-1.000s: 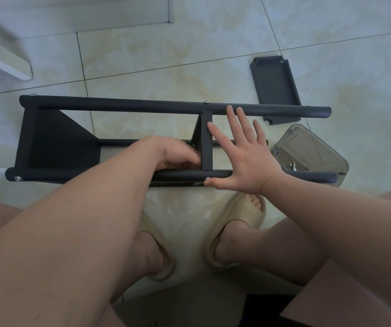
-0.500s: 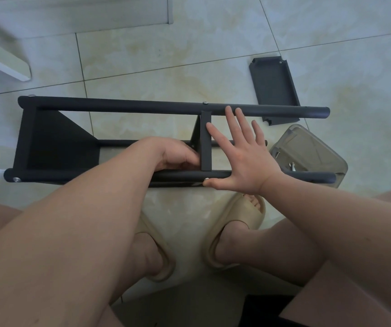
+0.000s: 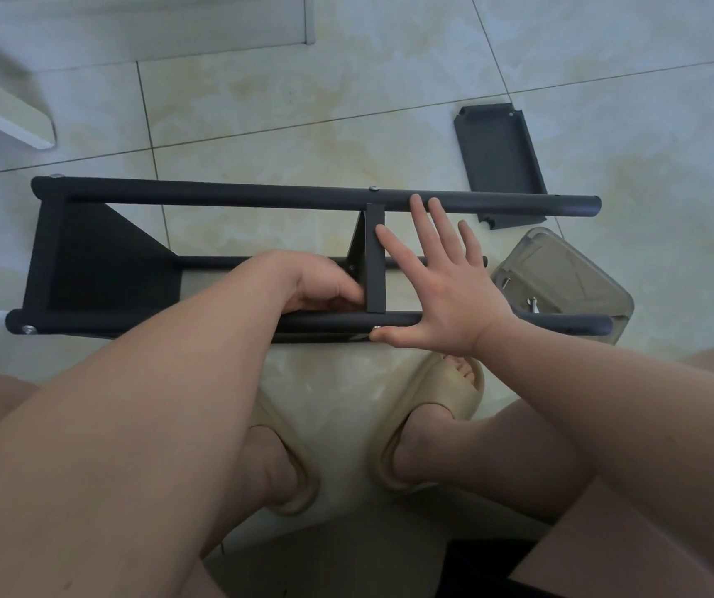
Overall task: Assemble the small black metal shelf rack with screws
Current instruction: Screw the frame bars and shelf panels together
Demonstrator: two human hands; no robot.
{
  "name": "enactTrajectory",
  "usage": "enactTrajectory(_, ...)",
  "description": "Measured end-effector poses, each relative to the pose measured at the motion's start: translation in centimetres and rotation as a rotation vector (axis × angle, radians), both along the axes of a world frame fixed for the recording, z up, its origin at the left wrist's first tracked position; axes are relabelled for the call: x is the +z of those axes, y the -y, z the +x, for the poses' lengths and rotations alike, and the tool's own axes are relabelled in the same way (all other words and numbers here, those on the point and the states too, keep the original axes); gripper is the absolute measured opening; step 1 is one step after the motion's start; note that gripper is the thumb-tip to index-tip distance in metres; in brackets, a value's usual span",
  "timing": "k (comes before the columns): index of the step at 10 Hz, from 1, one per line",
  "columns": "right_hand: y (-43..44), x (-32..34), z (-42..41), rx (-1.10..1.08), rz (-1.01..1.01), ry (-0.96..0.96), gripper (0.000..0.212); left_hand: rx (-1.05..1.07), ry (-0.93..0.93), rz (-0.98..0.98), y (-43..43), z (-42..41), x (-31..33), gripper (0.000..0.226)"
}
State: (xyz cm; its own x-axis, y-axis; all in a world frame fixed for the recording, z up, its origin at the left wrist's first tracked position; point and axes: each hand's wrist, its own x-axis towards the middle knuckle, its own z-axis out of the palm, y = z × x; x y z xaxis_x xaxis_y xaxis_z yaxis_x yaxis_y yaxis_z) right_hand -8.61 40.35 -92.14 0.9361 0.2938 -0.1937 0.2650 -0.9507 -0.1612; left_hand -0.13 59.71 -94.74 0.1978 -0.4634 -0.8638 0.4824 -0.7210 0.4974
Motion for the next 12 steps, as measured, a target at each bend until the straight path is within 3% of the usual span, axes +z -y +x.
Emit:
enactTrajectory(1, 0.0, 0.05, 0.05, 0.002, -0.004, -0.004, 0.117, 0.026, -0.045, -0.034, -0.19, -0.09, 0.23, 0.02)
enactTrajectory(3, 0.0, 0.03, 0.04, 0.004, -0.005, -0.001, 0.116, 0.037, -0.125, -0.062, -0.36, -0.04, 0.69, 0.028)
enactTrajectory(5, -0.03, 0.03, 0.05, 0.001, -0.004, -0.004, 0.117, 0.018, -0.017, -0.005, 0.11, -0.15, 0.67, 0.019)
enactTrajectory(7, -0.02, 0.09, 0.04, 0.005, -0.002, 0.0, 0.116, 0.042, -0.082, -0.057, -0.36, -0.03, 0.49, 0.036)
enactTrajectory(10, -0.07, 0.24, 0.02, 0.001, -0.007, -0.007, 0.116, 0.026, -0.032, -0.046, -0.11, -0.03, 0.21, 0.02)
enactTrajectory(12, -0.09, 0.37, 0.04, 0.001, -0.014, -0.024, 0.116, 0.036, -0.09, -0.054, -0.53, 0.09, 0.1, 0.035)
